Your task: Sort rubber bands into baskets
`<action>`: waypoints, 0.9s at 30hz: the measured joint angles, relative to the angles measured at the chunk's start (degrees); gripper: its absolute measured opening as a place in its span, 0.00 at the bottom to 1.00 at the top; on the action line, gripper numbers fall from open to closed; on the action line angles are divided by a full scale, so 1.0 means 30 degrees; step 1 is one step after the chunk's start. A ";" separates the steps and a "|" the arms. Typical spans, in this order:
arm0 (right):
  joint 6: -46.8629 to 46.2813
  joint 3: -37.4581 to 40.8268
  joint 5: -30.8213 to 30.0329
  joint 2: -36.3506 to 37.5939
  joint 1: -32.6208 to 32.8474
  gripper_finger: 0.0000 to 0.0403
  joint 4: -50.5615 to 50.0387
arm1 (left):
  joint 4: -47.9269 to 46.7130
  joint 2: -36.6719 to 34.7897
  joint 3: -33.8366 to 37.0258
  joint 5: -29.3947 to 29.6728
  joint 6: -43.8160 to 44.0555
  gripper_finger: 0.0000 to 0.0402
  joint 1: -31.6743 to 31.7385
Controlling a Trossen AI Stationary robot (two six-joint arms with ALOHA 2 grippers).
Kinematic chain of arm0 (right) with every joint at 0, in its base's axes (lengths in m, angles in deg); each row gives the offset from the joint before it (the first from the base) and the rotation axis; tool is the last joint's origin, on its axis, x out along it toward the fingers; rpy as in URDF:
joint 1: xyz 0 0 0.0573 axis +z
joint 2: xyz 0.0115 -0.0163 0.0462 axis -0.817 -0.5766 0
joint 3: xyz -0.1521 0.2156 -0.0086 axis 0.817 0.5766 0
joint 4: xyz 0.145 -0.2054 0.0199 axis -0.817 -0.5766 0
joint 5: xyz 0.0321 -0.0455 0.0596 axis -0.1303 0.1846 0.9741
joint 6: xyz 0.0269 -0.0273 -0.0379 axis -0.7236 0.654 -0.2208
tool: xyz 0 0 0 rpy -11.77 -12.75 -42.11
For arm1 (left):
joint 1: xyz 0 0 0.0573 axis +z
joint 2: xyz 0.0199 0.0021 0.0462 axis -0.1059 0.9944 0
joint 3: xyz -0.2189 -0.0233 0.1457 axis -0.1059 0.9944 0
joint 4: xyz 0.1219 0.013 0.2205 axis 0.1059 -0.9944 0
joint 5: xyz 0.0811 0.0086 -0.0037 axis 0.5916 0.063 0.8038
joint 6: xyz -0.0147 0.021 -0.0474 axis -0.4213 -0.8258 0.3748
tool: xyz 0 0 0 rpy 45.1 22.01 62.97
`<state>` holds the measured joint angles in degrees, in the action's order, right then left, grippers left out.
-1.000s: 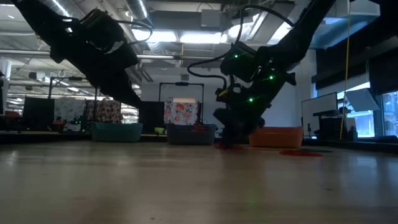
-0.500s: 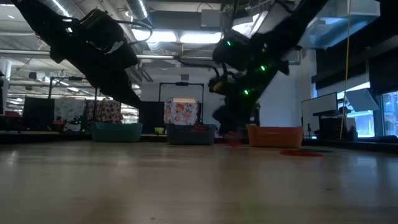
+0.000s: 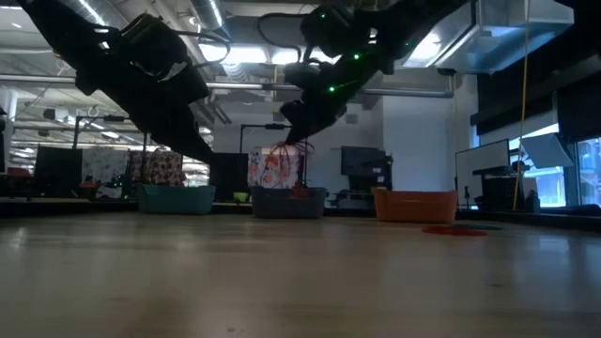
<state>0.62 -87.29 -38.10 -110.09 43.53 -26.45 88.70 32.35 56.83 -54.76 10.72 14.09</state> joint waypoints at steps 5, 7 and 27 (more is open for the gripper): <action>-0.0018 -0.0046 0.1720 -0.0180 -0.1582 0.02 0.1522 | 0.0004 0.0000 0.0000 0.0000 0.0000 0.24 0.0000; -0.0039 -0.0040 0.2365 -0.0426 -0.2181 0.03 0.1590 | 0.0006 0.0000 0.0000 0.0000 0.0000 0.24 0.0000; -0.2097 -0.2354 0.3801 -0.0287 -0.3379 0.47 -0.7684 | -0.0029 0.0007 0.0000 -0.0007 -0.0036 0.24 0.0000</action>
<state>-5.67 -94.35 -26.69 -110.95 33.39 -49.50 88.61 32.37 56.83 -54.79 10.61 14.09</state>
